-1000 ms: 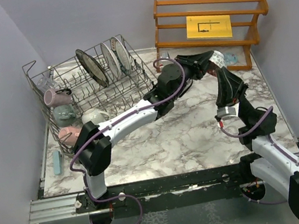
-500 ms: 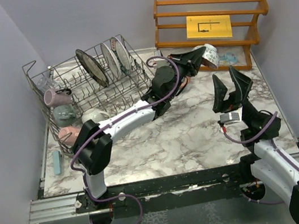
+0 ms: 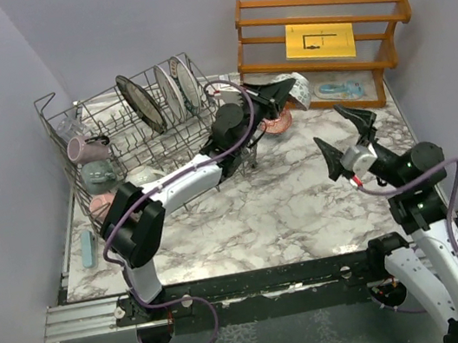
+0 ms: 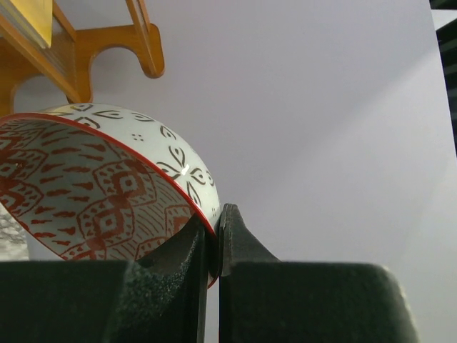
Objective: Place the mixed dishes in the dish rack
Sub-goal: Pick up the bowl from the center of the board.
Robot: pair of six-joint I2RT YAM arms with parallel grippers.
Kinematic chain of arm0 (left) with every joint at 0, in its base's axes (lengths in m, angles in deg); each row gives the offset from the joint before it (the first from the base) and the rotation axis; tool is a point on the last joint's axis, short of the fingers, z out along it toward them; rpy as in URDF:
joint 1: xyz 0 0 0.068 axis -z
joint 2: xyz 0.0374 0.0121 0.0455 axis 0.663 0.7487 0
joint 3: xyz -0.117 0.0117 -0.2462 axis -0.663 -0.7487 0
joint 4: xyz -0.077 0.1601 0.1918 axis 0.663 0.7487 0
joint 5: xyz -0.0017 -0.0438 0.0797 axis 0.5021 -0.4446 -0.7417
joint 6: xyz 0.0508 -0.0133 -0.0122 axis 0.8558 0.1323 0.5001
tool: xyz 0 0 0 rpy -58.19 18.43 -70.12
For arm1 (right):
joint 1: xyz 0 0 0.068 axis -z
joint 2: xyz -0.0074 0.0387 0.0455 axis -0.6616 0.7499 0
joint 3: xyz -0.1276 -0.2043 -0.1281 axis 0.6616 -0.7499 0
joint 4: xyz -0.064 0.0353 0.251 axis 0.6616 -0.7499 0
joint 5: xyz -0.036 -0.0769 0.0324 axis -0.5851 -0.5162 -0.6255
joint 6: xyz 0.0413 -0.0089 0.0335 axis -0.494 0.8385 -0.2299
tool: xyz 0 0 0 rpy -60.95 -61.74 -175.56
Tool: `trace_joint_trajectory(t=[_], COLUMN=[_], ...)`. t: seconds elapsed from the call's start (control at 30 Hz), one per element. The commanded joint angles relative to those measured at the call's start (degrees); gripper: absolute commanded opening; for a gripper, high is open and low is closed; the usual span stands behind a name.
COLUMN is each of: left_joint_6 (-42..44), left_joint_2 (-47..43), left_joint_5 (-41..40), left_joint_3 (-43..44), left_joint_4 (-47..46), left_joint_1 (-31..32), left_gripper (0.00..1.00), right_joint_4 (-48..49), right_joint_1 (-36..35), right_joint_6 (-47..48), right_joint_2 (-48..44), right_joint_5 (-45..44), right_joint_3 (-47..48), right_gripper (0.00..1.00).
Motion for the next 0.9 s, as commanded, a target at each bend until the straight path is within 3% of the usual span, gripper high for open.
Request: trace_joint_trajectory(t=[0.0,0.2,0.33,0.7,0.87], left_joint_6=[6.0,11.5,14.6,19.3,26.5], left_joint_2=[-6.1,-10.6,-14.9,-21.7,-23.9], left_joint_5=[7.9,16.3,19.5,36.9,40.5], left_joint_3=[-1.4,-3.8,-7.7,-10.5,-9.7], left_joint_4=[-8.0,-3.7,-1.6,7.1,19.0], left_joint_1=[-2.6,-8.1,-12.2,-23.9,-28.3], left_gripper=[0.00,0.00,0.00,0.00,0.00], right_joint_4=[-17.4,-21.9,-26.1,-48.3,-45.8], right_joint_1=[0.0,1.4,2.8,5.5,5.5], right_joint_6=[-13.5,-25.0,-27.9,-21.7,-21.4], right_joint_2=[6.2,12.3,17.4,41.6,44.0], right_joint_5=[-1.5,2.2,4.7,15.4,21.0], right_joint_3=[4.9,11.8,16.4,33.6,30.3], right_gripper=[0.82,0.82,0.82,0.87,0.90])
